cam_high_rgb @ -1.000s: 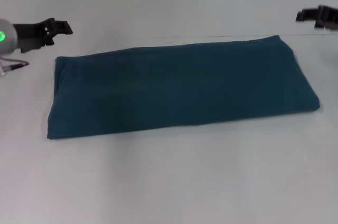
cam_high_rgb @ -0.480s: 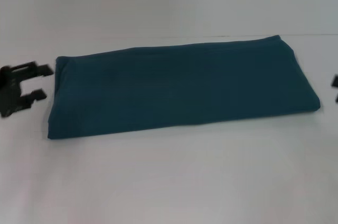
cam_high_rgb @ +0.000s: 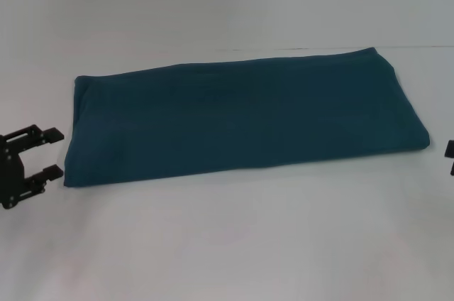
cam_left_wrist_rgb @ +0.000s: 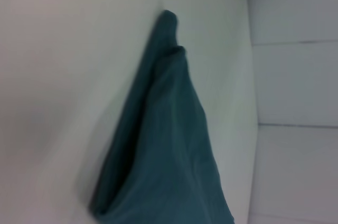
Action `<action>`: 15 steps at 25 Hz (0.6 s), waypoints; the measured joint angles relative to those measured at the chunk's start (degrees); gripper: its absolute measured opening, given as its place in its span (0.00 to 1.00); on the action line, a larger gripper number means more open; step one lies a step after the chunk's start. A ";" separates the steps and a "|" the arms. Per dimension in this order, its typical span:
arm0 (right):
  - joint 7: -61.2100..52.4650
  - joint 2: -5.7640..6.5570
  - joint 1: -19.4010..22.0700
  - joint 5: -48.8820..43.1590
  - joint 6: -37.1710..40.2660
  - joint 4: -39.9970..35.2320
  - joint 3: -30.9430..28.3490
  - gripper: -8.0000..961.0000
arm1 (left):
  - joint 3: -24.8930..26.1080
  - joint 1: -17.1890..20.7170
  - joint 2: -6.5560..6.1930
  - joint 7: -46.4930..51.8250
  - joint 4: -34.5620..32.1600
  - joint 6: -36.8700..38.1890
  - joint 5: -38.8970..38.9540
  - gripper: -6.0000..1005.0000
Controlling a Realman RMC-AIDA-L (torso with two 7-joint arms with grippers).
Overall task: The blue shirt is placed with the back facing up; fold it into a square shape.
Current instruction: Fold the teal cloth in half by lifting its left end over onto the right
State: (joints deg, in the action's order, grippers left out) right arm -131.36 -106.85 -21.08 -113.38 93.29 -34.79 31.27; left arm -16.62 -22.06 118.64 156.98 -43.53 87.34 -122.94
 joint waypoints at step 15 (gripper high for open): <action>1.15 -0.55 -0.50 -0.15 -0.36 0.71 -0.37 0.77 | -1.94 0.00 1.56 1.18 4.48 -10.57 -0.45 0.70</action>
State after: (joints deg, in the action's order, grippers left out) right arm -130.22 -107.40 -21.58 -113.52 92.93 -34.08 30.90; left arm -18.56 -22.06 120.20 158.16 -39.04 76.77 -123.39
